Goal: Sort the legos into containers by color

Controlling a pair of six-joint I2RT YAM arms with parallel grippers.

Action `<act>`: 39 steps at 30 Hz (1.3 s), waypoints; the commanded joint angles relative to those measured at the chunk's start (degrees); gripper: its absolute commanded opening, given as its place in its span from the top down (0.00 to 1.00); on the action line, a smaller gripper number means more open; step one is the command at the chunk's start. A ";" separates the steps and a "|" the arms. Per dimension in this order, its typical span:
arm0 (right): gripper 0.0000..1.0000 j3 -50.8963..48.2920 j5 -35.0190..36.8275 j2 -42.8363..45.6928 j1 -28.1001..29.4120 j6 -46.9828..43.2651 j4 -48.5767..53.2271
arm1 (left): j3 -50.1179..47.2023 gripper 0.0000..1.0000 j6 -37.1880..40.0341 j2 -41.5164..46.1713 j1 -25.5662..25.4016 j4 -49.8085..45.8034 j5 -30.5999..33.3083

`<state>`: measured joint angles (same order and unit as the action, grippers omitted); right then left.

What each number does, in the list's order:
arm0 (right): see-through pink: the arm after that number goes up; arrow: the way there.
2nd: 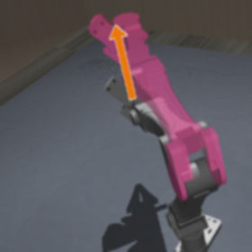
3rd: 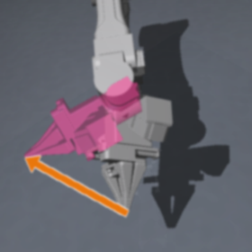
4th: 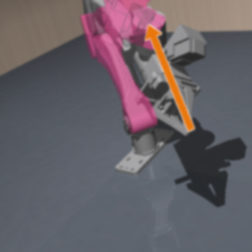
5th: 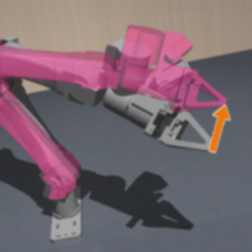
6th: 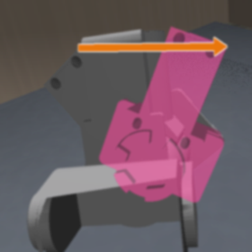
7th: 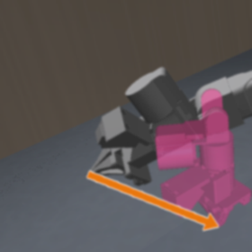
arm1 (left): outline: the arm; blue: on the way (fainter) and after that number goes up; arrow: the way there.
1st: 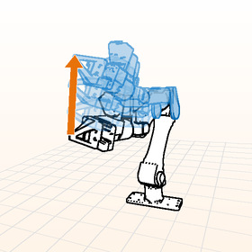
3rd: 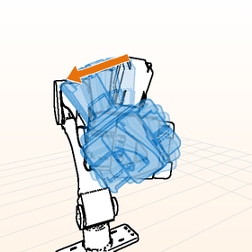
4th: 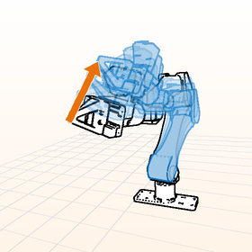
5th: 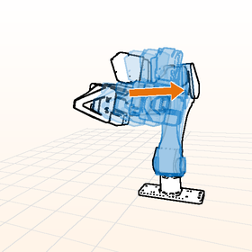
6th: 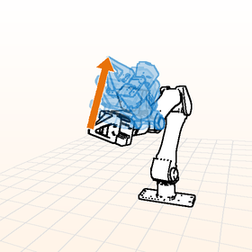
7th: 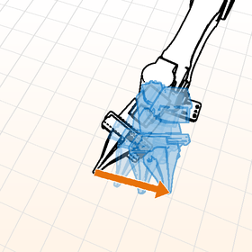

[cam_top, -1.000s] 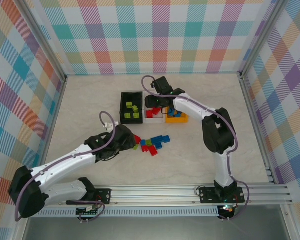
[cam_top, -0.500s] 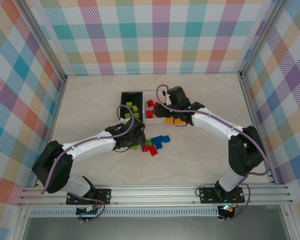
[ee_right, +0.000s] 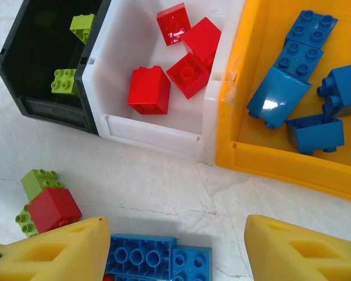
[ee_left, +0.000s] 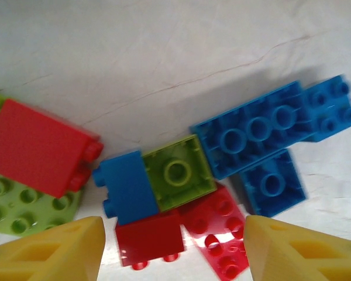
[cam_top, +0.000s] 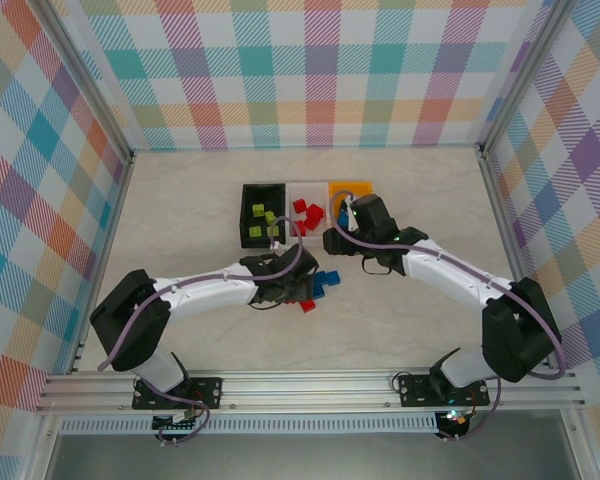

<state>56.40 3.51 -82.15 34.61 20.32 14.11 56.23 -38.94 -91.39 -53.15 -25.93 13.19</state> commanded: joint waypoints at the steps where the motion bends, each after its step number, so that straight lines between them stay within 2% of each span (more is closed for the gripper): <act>1: 0.37 -1.27 1.06 2.53 -0.81 0.61 -1.34 | 1.90 0.36 1.76 -1.11 -1.61 -5.68 5.05; 3: 0.37 -1.81 1.15 3.26 -1.20 0.60 -1.28 | 2.52 0.37 2.06 -2.21 -2.21 -7.15 6.51; 7: 0.37 -2.34 1.28 4.36 -1.87 0.47 -1.04 | 1.38 0.45 1.90 -3.73 -2.41 -5.42 5.82; 14: 0.37 -2.79 1.06 4.98 -2.16 0.21 -0.97 | 2.61 0.50 1.63 -6.89 -2.40 -4.56 5.90; 18: 0.37 -3.33 1.19 5.30 -2.31 0.33 -1.35 | 2.32 0.59 1.26 -7.02 -2.40 -4.27 5.60; 22: 0.37 -3.62 1.11 5.44 -2.62 0.42 -1.61 | 1.89 0.66 0.66 -5.15 -2.62 -5.12 5.46; 31: 0.37 -5.47 0.89 6.38 -3.91 1.12 -4.17 | 1.24 0.67 -1.67 5.60 -4.08 -4.76 -0.73; 35: 0.37 -6.36 0.62 6.77 -4.59 1.70 -4.57 | 8.64 0.67 1.69 4.97 -0.78 -6.62 -0.35; 39: 0.36 -7.68 0.47 7.44 -5.08 2.02 -4.39 | 21.64 0.67 7.68 -2.88 5.59 -7.41 0.43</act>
<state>49.95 4.08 -76.23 29.91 21.19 11.05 70.63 -36.05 -90.08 -51.62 -32.88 12.95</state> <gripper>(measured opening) 0.635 0.330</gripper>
